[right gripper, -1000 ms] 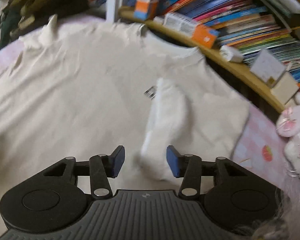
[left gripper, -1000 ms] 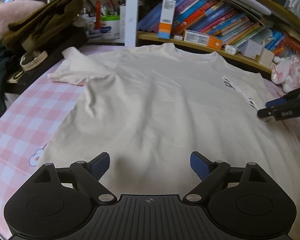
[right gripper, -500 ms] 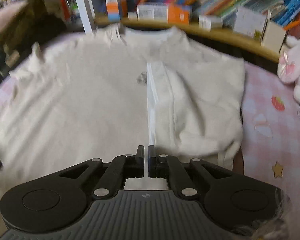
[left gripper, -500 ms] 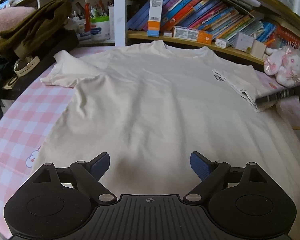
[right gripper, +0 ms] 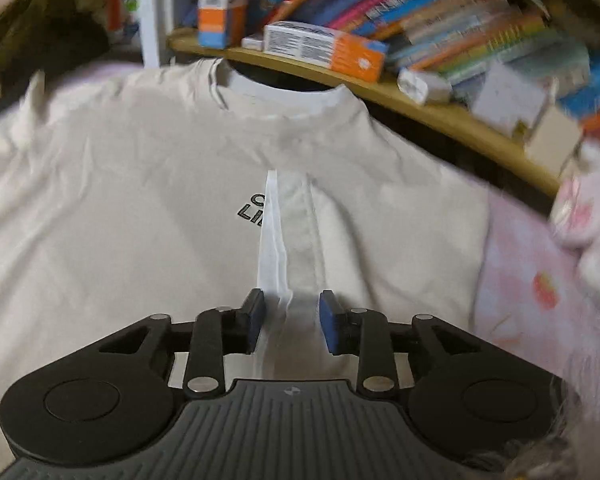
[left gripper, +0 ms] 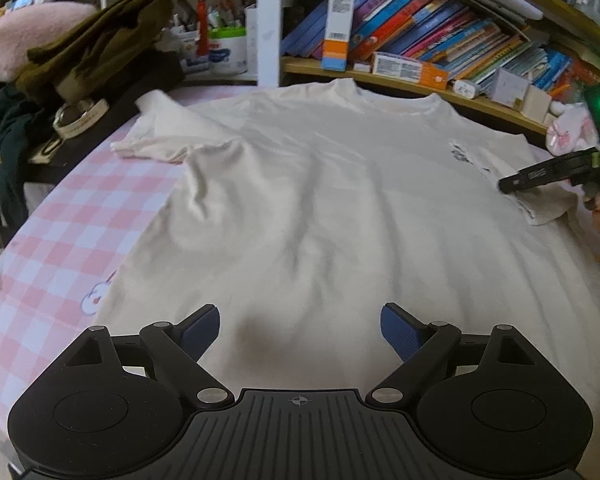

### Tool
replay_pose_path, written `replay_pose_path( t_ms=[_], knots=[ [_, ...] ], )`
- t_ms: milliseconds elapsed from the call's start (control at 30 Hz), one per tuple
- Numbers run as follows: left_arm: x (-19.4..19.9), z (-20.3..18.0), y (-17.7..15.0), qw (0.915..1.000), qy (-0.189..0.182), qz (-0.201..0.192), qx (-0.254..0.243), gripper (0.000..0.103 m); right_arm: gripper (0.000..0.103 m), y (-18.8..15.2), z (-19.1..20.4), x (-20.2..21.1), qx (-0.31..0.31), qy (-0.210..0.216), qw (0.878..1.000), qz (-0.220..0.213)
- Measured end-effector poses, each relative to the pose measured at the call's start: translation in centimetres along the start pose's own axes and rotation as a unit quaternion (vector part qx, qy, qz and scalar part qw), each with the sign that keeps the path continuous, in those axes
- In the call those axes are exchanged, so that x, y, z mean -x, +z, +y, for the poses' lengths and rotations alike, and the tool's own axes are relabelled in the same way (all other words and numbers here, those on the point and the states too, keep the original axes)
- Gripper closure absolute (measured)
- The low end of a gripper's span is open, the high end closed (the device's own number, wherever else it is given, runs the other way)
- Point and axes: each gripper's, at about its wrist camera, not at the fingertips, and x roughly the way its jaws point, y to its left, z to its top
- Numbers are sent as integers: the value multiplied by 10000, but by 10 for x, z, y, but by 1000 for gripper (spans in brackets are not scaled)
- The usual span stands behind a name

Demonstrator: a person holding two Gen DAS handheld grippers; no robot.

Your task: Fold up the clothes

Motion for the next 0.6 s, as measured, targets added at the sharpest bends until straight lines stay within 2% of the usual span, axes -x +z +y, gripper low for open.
replay_pose_path(
  t_ms=[33,67,133,167,267,300,400,433,567,600],
  knots=[
    [-1,1,0,10000,10,18,27,13,94,-1,-6,3,-238,139,9996,-62],
    [-1,2,1,10000,10,26,32,13,97,-1,-13,7,-511,316,9981,-144],
    [-2,2,2,10000,-6,37,29,13,98,-2,-25,15,-1006,593,9927,-314],
    [-3,1,3,10000,-33,45,18,13,98,-3,-26,16,-1090,582,9919,-308],
    [-4,-3,6,9999,-105,28,-67,13,98,-8,-19,9,-828,512,9952,-130],
    [-4,-4,7,9999,-137,13,-95,13,96,-8,-18,9,-781,492,9956,-124],
    [-4,-3,11,9997,-218,-45,-136,13,79,-9,-16,21,-877,668,9936,-239],
    [-5,-2,12,9996,-246,-48,-127,13,77,-11,-14,27,-909,698,9930,-286],
    [-10,3,16,9993,-357,-33,-89,13,73,-35,1,51,-924,460,9942,-296],
    [-12,4,18,9992,-384,-25,-91,13,66,-42,6,56,-895,341,9949,-303]
  ],
)
